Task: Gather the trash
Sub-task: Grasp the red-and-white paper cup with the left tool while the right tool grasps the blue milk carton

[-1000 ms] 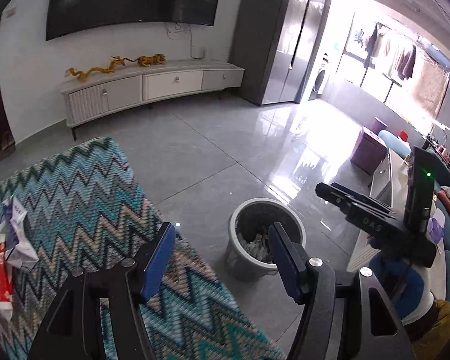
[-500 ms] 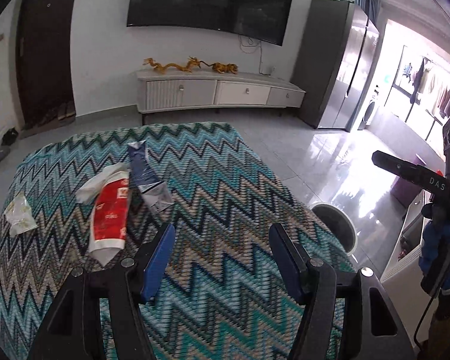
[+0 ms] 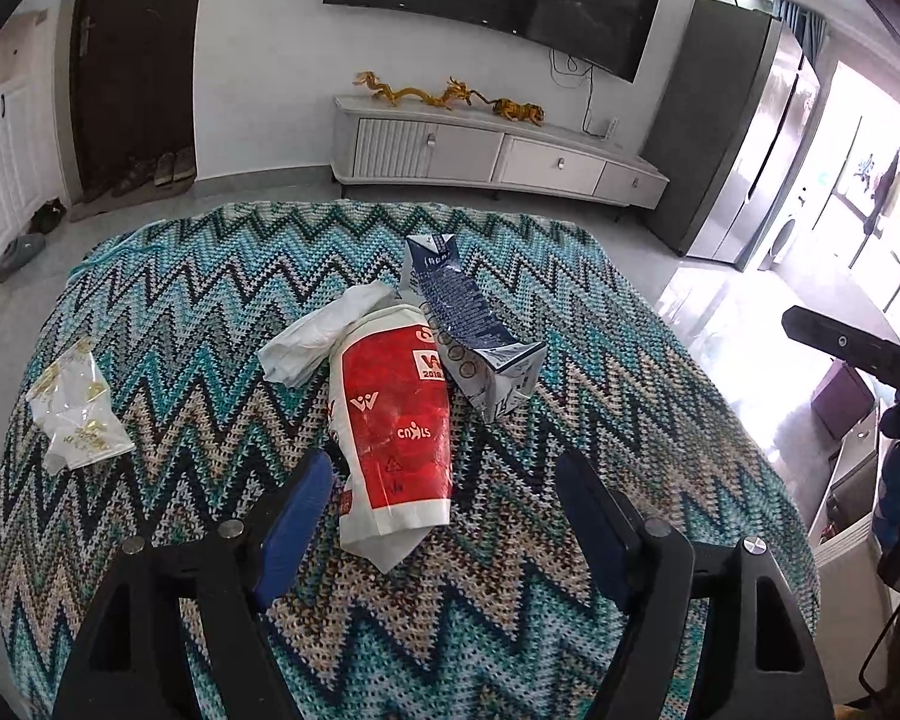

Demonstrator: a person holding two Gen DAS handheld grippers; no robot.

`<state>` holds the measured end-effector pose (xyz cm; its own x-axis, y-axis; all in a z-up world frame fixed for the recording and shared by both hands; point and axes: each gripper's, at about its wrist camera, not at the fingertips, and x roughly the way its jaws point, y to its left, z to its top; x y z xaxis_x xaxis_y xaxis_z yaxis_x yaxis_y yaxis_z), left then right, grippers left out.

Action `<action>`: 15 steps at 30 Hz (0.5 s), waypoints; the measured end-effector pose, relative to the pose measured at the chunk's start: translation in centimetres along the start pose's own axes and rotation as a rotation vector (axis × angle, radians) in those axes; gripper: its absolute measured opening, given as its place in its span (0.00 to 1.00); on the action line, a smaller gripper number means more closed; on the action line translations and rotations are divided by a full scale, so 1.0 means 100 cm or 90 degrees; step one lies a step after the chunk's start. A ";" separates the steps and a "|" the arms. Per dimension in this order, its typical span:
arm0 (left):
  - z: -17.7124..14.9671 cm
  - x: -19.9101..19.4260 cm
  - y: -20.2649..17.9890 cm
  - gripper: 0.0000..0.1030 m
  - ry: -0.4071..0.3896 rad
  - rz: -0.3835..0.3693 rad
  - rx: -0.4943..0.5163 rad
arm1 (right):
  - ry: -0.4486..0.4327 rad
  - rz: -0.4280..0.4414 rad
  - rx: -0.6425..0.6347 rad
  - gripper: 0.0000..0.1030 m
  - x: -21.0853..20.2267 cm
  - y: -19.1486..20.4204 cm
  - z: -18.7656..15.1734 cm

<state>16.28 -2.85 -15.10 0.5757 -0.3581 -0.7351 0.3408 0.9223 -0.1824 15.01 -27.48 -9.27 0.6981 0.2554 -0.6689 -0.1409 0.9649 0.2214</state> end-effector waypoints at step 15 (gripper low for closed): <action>0.006 0.058 0.033 0.63 0.046 -0.026 -0.041 | 0.088 0.040 -0.050 0.52 0.100 0.062 0.037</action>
<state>21.20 -2.00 -19.56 0.5064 -0.3860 -0.7711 0.3126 0.9156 -0.2530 23.76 -19.18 -11.95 0.5837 0.3158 -0.7481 -0.2392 0.9473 0.2133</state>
